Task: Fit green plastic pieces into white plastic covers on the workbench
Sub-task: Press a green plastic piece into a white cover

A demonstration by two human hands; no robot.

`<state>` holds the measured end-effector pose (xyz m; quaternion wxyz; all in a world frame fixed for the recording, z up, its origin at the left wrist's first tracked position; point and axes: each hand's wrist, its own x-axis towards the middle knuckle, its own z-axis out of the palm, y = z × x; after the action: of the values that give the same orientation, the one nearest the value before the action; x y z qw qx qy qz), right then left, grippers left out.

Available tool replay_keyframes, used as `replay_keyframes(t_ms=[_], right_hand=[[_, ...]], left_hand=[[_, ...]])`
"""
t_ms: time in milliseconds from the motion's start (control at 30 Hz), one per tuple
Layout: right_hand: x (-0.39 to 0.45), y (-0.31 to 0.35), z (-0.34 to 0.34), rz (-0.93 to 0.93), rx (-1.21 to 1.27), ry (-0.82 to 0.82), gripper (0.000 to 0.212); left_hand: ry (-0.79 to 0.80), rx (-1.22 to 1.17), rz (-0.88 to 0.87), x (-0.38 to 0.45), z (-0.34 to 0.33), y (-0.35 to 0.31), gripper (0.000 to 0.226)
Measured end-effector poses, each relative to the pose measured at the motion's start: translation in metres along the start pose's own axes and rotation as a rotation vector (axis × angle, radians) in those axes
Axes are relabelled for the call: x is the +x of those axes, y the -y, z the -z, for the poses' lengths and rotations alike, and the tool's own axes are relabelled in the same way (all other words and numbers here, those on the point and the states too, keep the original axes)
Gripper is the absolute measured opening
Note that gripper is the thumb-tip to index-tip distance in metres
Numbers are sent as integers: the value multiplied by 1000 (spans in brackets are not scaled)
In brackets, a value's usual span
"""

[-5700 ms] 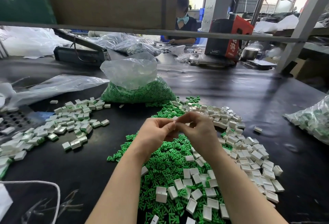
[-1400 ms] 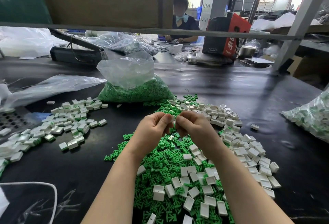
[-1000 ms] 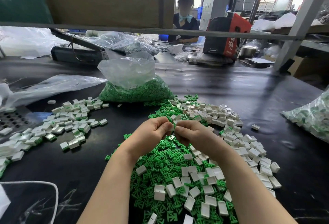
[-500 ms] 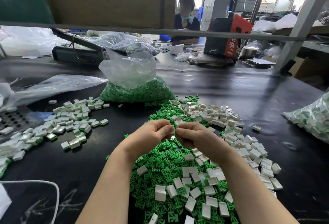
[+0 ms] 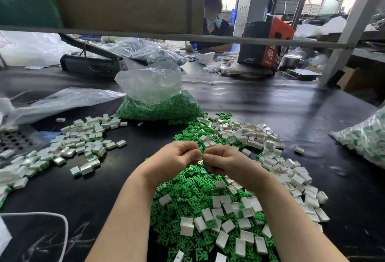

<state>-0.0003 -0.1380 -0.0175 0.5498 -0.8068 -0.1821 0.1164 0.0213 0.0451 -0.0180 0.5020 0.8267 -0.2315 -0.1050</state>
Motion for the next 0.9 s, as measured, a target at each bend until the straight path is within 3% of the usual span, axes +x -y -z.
replay_keyframes(t_ms=[367, 500, 733, 900], right_hand=[[3, 1, -2, -119, 247, -86, 41], [5, -1, 0, -136, 357, -118, 36], [6, -3, 1, -8, 287, -158, 17], [5, -1, 0, 40, 181, -218, 28]], left_hand=[[-137, 68, -108, 5, -5, 5, 19], [-171, 35, -117, 5, -4, 4, 21], [-160, -48, -41, 5, -5, 2, 33], [-144, -42, -30, 3, -5, -1, 34]])
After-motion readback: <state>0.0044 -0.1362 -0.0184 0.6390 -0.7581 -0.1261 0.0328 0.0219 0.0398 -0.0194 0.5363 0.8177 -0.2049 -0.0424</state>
